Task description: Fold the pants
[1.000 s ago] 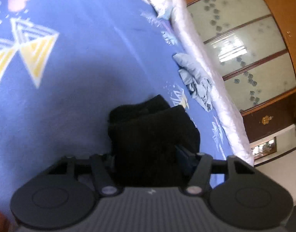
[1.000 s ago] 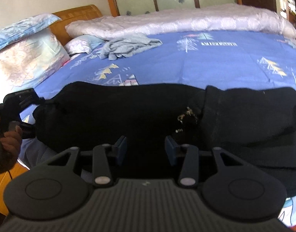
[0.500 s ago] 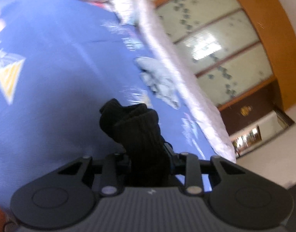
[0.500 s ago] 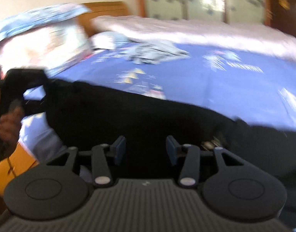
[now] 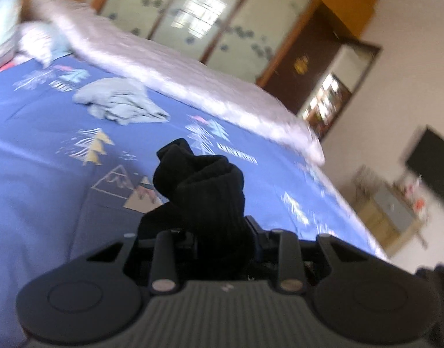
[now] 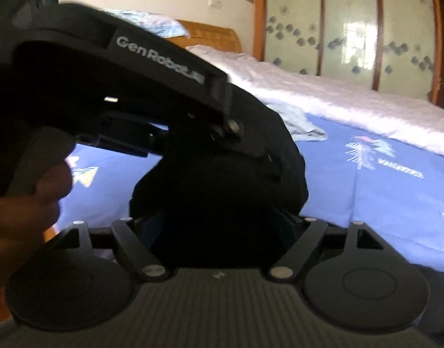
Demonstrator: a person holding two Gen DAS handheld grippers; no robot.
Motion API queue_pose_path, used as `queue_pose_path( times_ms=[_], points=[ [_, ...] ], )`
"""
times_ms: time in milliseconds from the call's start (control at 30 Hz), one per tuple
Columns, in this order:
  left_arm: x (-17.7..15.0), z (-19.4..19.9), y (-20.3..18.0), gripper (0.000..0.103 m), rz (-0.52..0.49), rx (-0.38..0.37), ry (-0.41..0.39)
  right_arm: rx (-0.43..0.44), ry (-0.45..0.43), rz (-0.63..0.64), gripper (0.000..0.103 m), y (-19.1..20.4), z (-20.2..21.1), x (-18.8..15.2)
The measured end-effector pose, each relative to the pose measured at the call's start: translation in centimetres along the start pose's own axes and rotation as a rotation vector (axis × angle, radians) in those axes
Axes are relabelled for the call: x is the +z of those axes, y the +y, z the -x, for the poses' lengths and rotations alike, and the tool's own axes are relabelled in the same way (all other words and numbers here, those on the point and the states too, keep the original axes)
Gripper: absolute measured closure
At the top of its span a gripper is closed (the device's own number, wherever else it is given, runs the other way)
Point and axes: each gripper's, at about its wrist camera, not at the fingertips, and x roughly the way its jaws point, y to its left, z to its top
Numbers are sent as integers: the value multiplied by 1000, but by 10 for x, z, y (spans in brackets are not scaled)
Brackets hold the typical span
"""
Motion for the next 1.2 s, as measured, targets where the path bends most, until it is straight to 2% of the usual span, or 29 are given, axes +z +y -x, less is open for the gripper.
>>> queue_pose_path(
  times_ms=[133, 200, 233, 267, 400, 467, 500, 600, 667, 700, 733, 767, 833, 867, 1000, 1067, 1133, 1200],
  points=[
    [3, -11, -30, 73, -76, -23, 39, -29, -41, -47, 20, -14, 8, 7],
    [3, -17, -49, 73, -124, -51, 53, -46, -81, -88, 32, -25, 16, 7],
    [3, -21, -60, 73, -148, -68, 63, -50, -99, -102, 44, -31, 21, 5],
    [3, -27, -73, 73, -174, -89, 75, -80, -108, -128, 48, -38, 26, 4],
    [-3, -55, -131, 71, -287, -155, 112, -167, -159, -233, 54, -79, 53, -5],
    [-13, -69, -155, 62, -319, -235, 138, -216, -180, -288, 54, -102, 72, -17],
    [-22, -76, -165, 57, -338, -268, 161, -240, -173, -326, 53, -115, 81, -25],
    [-55, -85, -182, 56, -406, -309, 265, -274, -53, -531, 48, -163, 96, -66],
    [-74, -76, -178, 56, -446, -334, 289, -233, 25, -734, 47, -194, 104, -96],
    [-80, -70, -170, 56, -445, -335, 291, -196, 29, -840, 46, -208, 112, -112],
    [-82, -64, -159, 55, -428, -330, 289, -158, 1, -919, 43, -218, 121, -123],
    [-82, -57, -143, 54, -388, -308, 283, -114, -41, -994, 35, -227, 131, -133],
    [-73, -54, -109, 51, -279, -228, 272, -72, -107, -1075, 23, -240, 146, -143],
    [-69, -50, -90, 51, -206, -183, 269, -74, -145, -1096, 20, -241, 154, -145],
    [-57, -47, -19, 52, 119, -73, 274, -95, -234, -1149, 20, -260, 167, -141],
    [-56, -47, -5, 52, 181, -56, 272, -106, -213, -1158, 20, -265, 163, -136],
    [-57, -53, 0, 52, 191, -41, 282, -154, -154, -1126, 21, -268, 143, -125],
    [-60, -65, -1, 52, 189, -34, 311, -201, -85, -1057, 42, -264, 125, -115]
  ],
)
